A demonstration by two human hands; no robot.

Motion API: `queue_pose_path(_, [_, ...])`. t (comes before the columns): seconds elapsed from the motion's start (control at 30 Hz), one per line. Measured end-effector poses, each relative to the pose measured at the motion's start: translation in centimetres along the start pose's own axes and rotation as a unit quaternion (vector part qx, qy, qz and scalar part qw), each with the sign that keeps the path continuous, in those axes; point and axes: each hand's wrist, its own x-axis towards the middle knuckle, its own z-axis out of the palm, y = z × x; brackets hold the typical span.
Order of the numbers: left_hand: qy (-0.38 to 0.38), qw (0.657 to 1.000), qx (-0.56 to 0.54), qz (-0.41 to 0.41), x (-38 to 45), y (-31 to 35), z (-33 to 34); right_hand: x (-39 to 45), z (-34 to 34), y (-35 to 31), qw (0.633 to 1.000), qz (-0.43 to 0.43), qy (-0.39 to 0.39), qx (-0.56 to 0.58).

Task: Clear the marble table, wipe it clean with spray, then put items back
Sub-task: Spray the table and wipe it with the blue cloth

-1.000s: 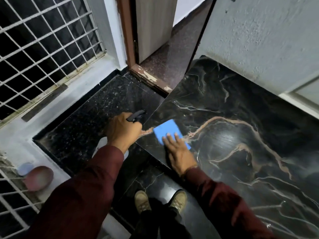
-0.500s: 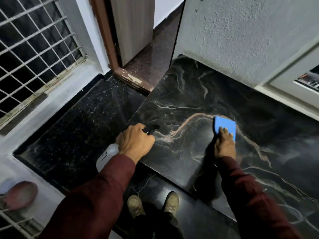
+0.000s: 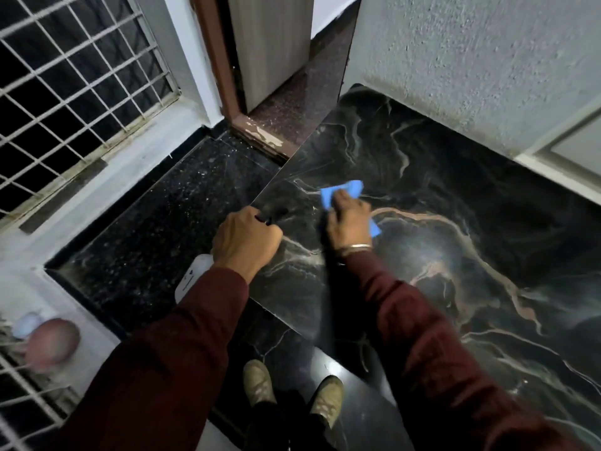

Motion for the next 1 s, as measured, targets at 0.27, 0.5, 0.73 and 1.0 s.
queue_pose_path(0.27, [0.047, 0.998, -0.009, -0.031, -0.2, -0.1, 0.4, -4.4, 0.7, -0.8, 0.942, -0.309, -0.081, -0.103])
queue_pose_path(0.5, [0.064, 0.997, 0.002, -0.039, 1.5, -0.7, 0.6, 2.9, -0.7, 4.6, 0.98, -0.048, -0.036, -0.19])
queue_pose_path(0.73, [0.071, 0.997, 0.004, -0.029, 1.0, -0.4, 1.0, -5.4, -1.4, 4.7, 0.922, -0.322, -0.146, -0.155])
queue_pose_path(1.0, [0.098, 0.995, 0.004, -0.031, 1.7, -1.7, 0.7, -0.6, 2.9, -2.5, 0.963, -0.223, -0.049, -0.143])
